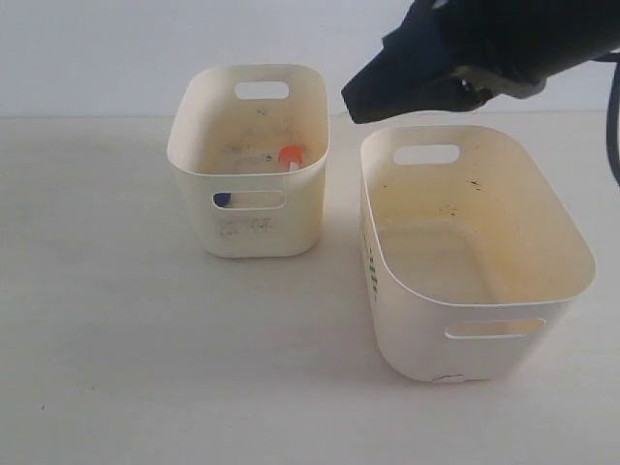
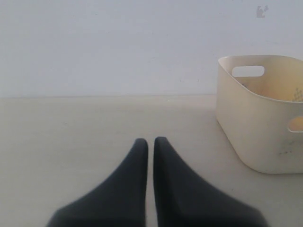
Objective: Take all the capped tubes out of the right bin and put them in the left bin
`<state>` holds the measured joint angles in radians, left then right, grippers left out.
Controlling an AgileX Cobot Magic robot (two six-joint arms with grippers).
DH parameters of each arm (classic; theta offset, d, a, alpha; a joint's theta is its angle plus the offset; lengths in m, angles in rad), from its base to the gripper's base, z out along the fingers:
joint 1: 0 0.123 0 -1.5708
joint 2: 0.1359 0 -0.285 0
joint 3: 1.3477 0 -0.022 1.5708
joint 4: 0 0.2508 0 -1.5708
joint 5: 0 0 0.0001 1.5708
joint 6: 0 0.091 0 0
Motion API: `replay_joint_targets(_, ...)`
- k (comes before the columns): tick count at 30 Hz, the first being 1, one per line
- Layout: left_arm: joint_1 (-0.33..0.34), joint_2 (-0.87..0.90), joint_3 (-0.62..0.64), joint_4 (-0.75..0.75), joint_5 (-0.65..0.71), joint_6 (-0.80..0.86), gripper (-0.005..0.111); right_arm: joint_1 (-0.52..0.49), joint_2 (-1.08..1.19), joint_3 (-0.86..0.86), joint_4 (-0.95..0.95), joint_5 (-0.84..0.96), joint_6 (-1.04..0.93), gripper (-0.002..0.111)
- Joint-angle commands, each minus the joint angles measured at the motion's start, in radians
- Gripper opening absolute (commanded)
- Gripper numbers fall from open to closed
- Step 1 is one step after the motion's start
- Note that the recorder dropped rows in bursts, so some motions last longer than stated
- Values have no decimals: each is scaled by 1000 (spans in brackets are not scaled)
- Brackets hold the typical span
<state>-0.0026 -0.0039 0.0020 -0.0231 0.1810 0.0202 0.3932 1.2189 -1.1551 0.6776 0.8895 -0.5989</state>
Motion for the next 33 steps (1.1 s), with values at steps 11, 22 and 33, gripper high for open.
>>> replay_joint_targets(11, -7, 4, -2, -3, -9, -4, 4, -4, -63, 162, -25, -255, 28, 1)
replay_joint_targets(22, -7, 4, -2, -3, -9, -4, 4, -181, -553, 711, 42, -716, 69, 1)
replay_joint_targets(33, -7, 4, -2, -3, -9, -4, 4, -415, -980, 1055, 52, -979, 152, 1)
